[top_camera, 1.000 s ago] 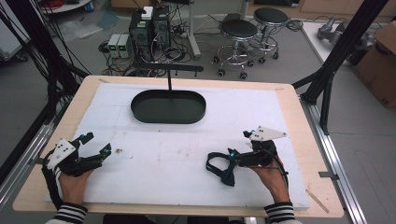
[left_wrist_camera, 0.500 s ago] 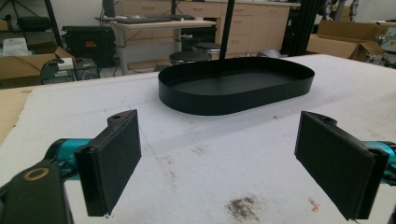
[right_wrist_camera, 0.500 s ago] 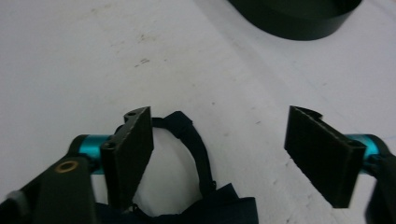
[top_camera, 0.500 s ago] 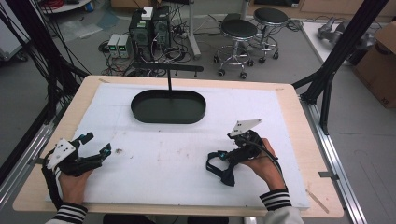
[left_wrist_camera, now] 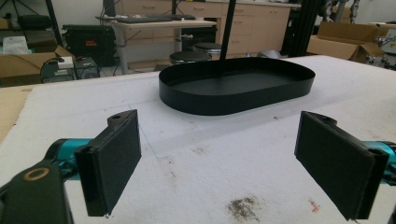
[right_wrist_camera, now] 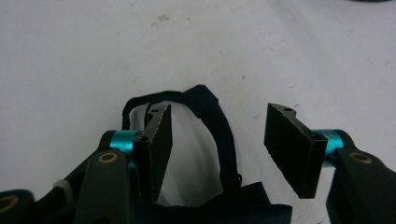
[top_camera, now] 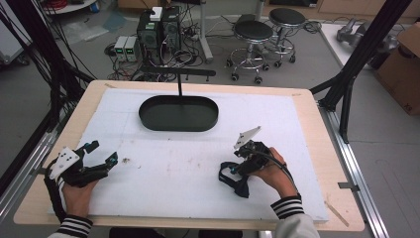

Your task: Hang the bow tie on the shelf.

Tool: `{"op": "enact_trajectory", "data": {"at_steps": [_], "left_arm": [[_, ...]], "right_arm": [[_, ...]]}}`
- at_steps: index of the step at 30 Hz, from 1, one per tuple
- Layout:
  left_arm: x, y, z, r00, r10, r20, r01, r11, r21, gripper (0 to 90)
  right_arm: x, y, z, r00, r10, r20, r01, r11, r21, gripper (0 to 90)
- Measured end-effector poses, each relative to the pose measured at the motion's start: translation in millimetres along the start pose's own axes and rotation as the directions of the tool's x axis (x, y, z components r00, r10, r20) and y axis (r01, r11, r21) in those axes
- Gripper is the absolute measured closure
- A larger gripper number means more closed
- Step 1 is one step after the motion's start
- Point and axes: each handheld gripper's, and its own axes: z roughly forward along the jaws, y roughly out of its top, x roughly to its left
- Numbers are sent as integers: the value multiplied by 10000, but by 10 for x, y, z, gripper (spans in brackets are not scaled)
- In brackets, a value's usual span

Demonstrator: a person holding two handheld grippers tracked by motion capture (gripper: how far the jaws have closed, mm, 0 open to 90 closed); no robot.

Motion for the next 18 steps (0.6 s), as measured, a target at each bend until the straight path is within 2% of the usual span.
{"op": "enact_trajectory", "data": {"at_steps": [1, 4, 9, 10, 17, 18], "left_arm": [[1, 0, 0, 10000, 0, -4, 0, 10000, 4, 149], [2, 1, 0, 10000, -8, -3, 8, 10000, 12, 149], [6, 1, -2, 10000, 0, -9, 0, 10000, 20, 149], [2, 0, 0, 10000, -21, -8, 21, 10000, 3, 149], [2, 0, 0, 10000, -17, -7, 17, 10000, 3, 149], [3, 0, -1, 10000, -9, -10, 9, 10000, 10, 149]], "right_arm": [[-8, -2, 15, 10000, -38, 12, 38, 9999, 168, 472], [-13, -4, 25, 10000, -63, -10, 63, 9997, 241, 480], [-5, -9, 53, 9997, -247, 77, 242, 9975, 662, 530], [1, -8, 74, 9993, -337, 134, 323, 9954, 902, 573], [-6, -1, 124, 9989, -439, 172, 413, 9912, 1256, 665], [-3, -8, 146, 9982, -572, 190, 540, 9886, 1407, 677]]}}
